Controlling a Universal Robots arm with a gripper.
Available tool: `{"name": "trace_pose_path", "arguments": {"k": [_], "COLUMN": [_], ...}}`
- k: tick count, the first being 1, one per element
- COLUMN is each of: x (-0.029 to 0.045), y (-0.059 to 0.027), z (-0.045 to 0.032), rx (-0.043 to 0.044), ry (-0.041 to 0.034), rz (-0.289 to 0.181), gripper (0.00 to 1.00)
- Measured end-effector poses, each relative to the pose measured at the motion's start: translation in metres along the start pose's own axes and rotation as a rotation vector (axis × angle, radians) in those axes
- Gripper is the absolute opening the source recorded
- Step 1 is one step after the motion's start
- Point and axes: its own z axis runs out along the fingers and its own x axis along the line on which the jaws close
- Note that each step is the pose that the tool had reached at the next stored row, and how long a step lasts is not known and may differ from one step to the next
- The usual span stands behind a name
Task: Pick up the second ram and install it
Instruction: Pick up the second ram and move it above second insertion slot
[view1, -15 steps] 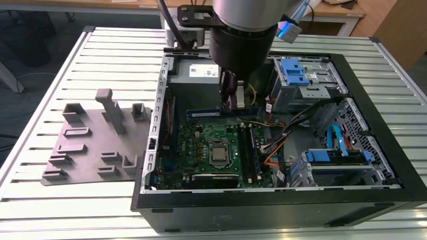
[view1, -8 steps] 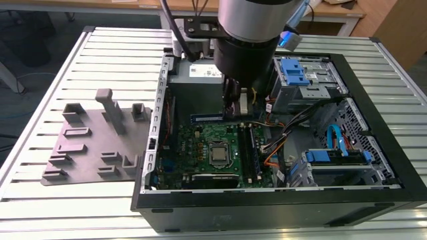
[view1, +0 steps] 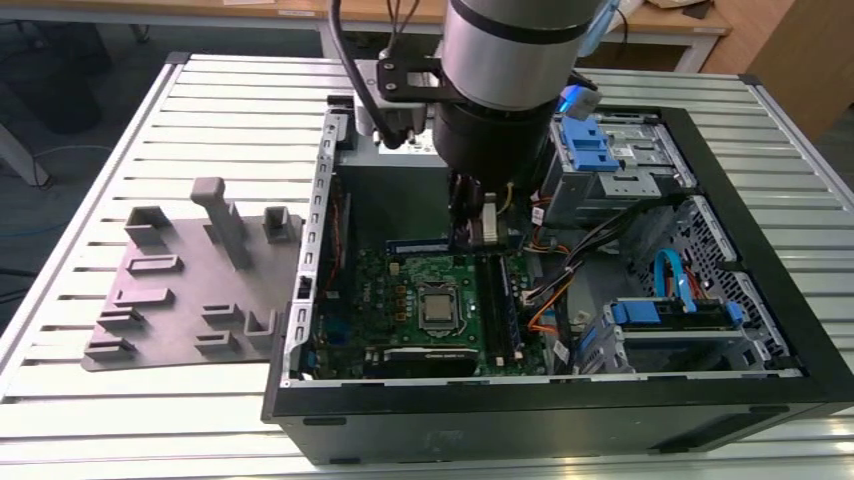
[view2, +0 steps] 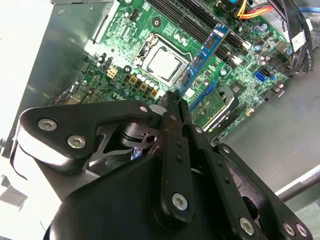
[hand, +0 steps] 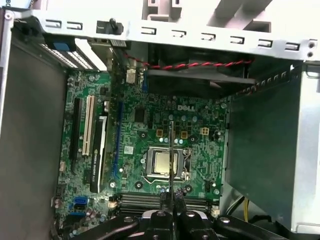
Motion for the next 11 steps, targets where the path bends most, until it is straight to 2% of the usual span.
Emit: {"name": "trace_pose_path", "arguments": {"k": [11], "x": [0.0013], "y": [-0.0064], "z": [0.0188], "rx": [-0.0005], "ry": [-0.0001], "rz": [0.0], "gripper": [0.11]}}
